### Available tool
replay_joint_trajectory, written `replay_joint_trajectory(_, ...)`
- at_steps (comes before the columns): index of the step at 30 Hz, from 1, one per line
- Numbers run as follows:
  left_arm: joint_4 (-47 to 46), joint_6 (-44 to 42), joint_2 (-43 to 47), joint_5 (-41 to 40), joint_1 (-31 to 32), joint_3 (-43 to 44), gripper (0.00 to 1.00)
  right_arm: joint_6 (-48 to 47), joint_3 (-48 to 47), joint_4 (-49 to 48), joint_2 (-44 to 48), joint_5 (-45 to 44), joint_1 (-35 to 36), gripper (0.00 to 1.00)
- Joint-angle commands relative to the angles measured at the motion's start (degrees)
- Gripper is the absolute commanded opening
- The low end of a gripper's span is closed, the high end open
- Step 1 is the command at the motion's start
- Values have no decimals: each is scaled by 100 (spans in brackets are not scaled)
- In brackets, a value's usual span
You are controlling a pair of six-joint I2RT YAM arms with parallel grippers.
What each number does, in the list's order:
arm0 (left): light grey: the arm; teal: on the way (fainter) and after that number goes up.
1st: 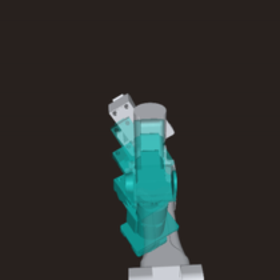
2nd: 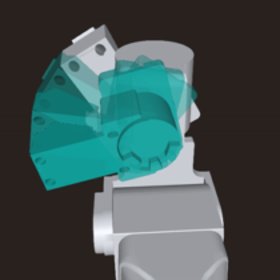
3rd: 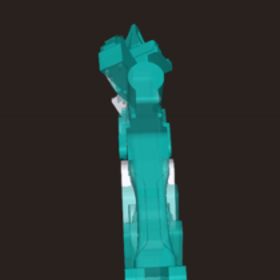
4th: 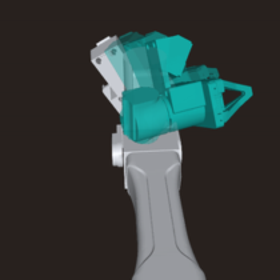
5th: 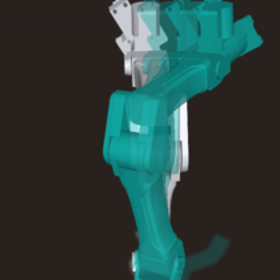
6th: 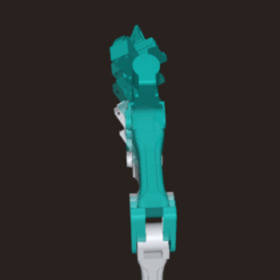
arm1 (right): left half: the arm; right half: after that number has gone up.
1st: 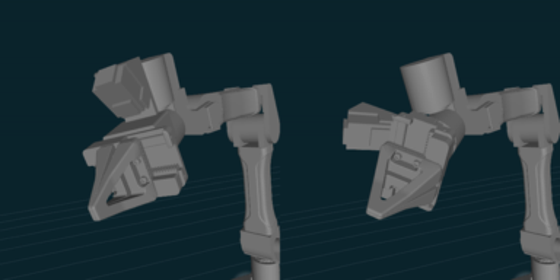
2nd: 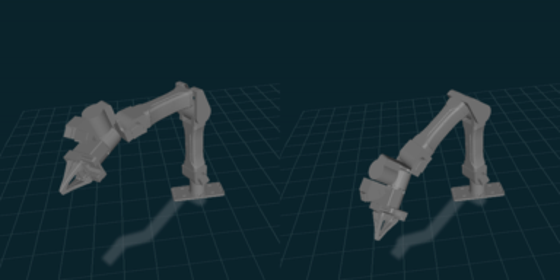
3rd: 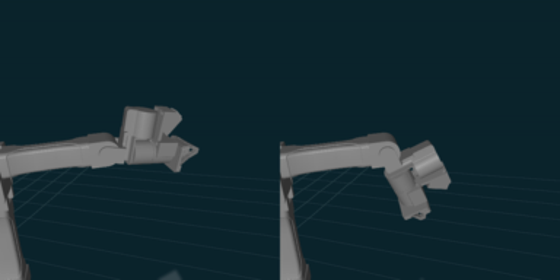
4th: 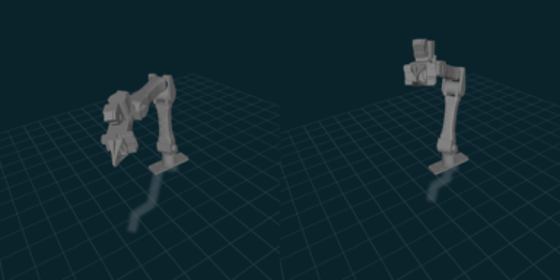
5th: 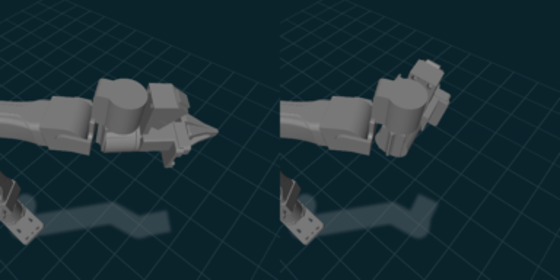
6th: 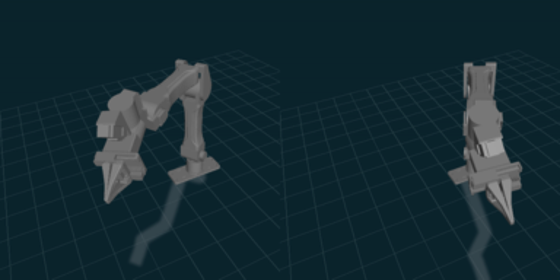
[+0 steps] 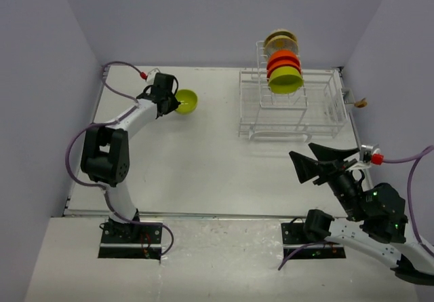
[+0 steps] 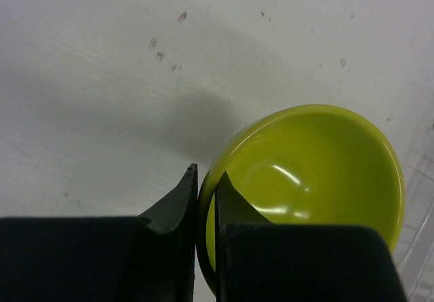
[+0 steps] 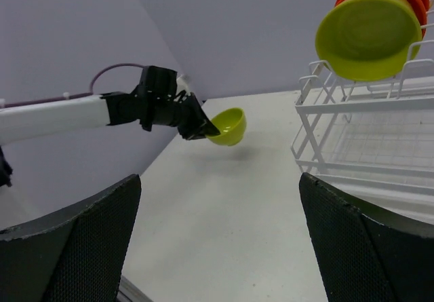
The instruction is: Unload the bowls from the dish rack
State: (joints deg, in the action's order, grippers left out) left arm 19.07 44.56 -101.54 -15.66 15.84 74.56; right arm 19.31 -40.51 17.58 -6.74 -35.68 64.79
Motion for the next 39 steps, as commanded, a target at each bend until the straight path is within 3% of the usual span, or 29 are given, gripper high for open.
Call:
replay_joint_trajectory(1,-501,246,-707,229,-282,804,0,591,9,350,41,-27,-2,99)
replay_joint_trajectory(7,-887,204,-1499,722,-713,1068,0,653,-167,710,-379,-140,-2,99)
replay_joint_trajectory(11,-887,80,-1676,626,-792,1297,0,968,-299,1378,-819,-475,-2,99)
replay_joint_trajectory(15,-852,62,-1729,626,-793,1368,0,1145,-255,1371,-794,-510,7,99)
replay_joint_trajectory(20,-712,1,-1852,547,-801,1525,4,1041,-501,1379,-1021,-580,-2,99)
replay_joint_trajectory(24,-650,-43,-1887,485,-845,1508,13,829,-948,1371,-1496,-642,-19,99)
replay_joint_trajectory(26,-633,-87,-1914,503,-872,1508,12,846,-1064,1379,-1759,-554,-81,99)
replay_joint_trajectory(27,-633,-113,-1931,485,-872,1465,1,881,-1160,1371,-1821,-423,-142,99)
replay_joint_trajectory(29,-641,-166,-1949,485,-872,1412,0,960,-1257,1379,-1970,-265,-213,99)
replay_joint_trajectory(32,-624,-210,-1949,450,-889,1350,13,1057,-1371,1371,-2233,122,-467,99)
replay_joint_trajectory(37,-659,-272,-1914,458,-898,1289,20,1110,-1574,1091,-2788,1411,-1327,99)
replay_joint_trajectory(38,-659,-272,-1922,493,-898,1289,25,1136,-1565,1011,-2867,1580,-1425,99)
replay_joint_trajectory(39,-650,-272,-1914,563,-907,1289,43,1232,-1556,906,-2998,1712,-1582,99)
